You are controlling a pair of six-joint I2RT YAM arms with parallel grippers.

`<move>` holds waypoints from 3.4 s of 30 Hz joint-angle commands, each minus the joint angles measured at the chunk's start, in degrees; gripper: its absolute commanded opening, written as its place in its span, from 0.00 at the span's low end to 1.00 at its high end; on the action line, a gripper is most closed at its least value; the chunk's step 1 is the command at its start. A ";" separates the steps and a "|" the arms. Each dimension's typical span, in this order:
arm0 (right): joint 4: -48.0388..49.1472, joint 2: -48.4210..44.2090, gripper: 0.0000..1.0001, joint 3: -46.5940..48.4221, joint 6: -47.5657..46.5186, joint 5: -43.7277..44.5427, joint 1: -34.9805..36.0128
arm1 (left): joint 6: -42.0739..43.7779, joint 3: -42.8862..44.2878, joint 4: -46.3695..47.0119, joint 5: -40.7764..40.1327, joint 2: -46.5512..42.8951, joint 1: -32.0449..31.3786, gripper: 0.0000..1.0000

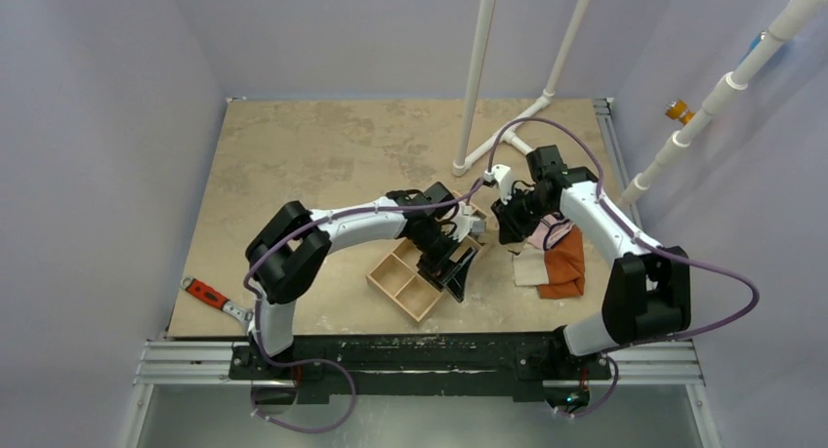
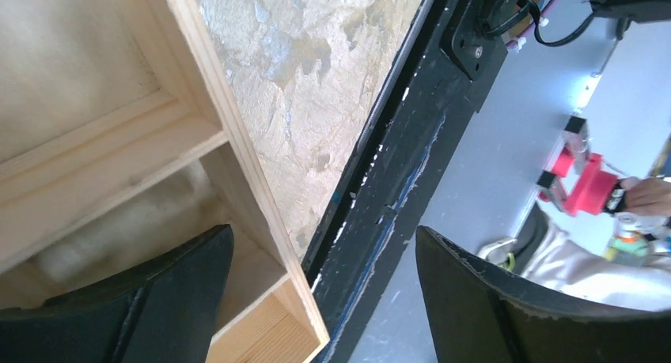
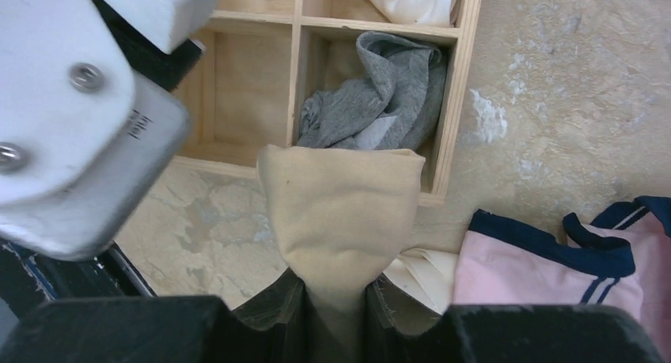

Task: Roll the underwear
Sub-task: Move the storage box to the center of the board, then place the underwear in the storage box.

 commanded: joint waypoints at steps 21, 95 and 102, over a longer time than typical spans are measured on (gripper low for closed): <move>19.18 -4.28 0.00 1.75 -1.75 14.08 23.01 | 34.04 -0.43 -23.64 1.40 -27.34 32.57 0.87; -2.92 42.59 0.25 25.80 -22.10 15.76 29.16 | 31.46 -1.40 -25.11 8.91 -27.29 45.75 0.87; -2.24 37.77 0.43 27.72 -19.66 13.18 27.28 | 31.57 -1.32 -25.36 8.98 -27.81 45.84 0.87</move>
